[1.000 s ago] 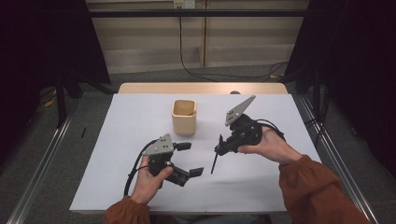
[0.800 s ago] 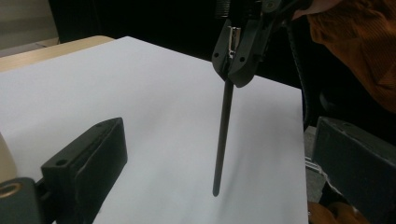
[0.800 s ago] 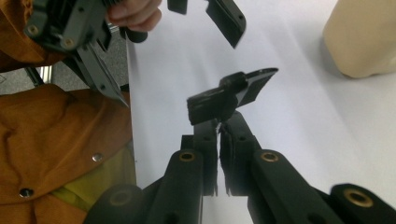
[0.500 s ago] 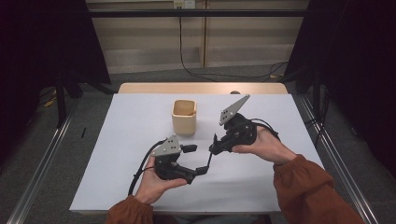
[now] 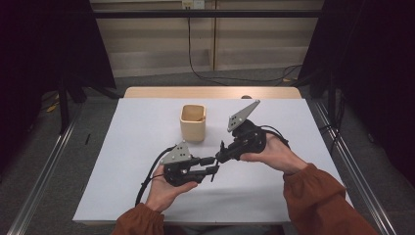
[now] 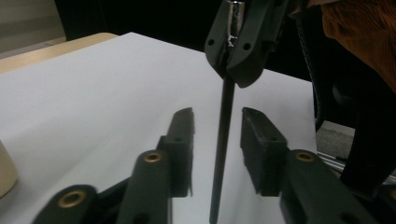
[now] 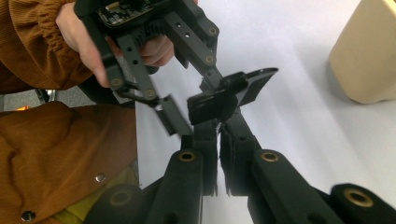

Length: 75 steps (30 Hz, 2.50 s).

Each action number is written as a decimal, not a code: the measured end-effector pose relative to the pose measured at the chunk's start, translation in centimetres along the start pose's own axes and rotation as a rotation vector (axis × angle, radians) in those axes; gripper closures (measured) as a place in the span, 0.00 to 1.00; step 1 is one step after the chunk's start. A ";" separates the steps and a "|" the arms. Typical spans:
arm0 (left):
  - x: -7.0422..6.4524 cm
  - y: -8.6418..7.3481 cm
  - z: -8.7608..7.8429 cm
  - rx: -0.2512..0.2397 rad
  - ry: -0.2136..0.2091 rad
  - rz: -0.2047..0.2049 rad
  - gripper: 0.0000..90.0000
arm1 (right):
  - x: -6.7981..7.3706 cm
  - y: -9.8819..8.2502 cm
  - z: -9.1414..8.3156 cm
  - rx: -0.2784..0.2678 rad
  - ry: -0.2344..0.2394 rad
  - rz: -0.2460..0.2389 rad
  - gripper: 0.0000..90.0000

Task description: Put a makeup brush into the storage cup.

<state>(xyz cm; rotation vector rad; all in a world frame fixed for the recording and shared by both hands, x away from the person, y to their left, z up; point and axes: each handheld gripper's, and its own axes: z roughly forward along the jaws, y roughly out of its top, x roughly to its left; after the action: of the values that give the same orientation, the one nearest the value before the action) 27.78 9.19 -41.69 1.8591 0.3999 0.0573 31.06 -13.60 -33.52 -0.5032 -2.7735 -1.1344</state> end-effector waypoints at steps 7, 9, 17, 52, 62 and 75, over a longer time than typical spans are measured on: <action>0.0 0.0 0.5 0.020 -0.002 0.005 0.86 | 0.0 -0.1 0.2 -0.007 -0.001 0.003 0.95; 0.0 0.1 0.6 0.009 -0.009 -0.005 0.88 | 0.0 0.0 0.2 -0.010 0.002 0.004 0.95; -0.2 0.5 1.1 0.014 -0.027 -0.012 0.95 | -0.1 -0.2 0.1 -0.022 0.009 0.004 0.95; 0.2 0.5 0.8 -0.012 -0.016 -0.036 0.95 | -0.6 -3.1 -1.1 -0.257 -0.010 0.065 0.46; 0.6 0.8 -0.3 -0.034 0.014 -0.047 0.95 | -0.5 -4.0 -1.2 -0.298 -0.064 0.078 0.33; 1.2 0.9 -1.3 -0.046 0.036 -0.049 0.95 | -0.4 -6.4 -1.4 -0.379 -0.101 0.110 0.20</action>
<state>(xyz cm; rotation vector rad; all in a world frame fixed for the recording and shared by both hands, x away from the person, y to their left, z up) 28.83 10.51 -40.58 1.8036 0.4656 0.0659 29.25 -18.93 -36.85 -0.7570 -2.5740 -1.6583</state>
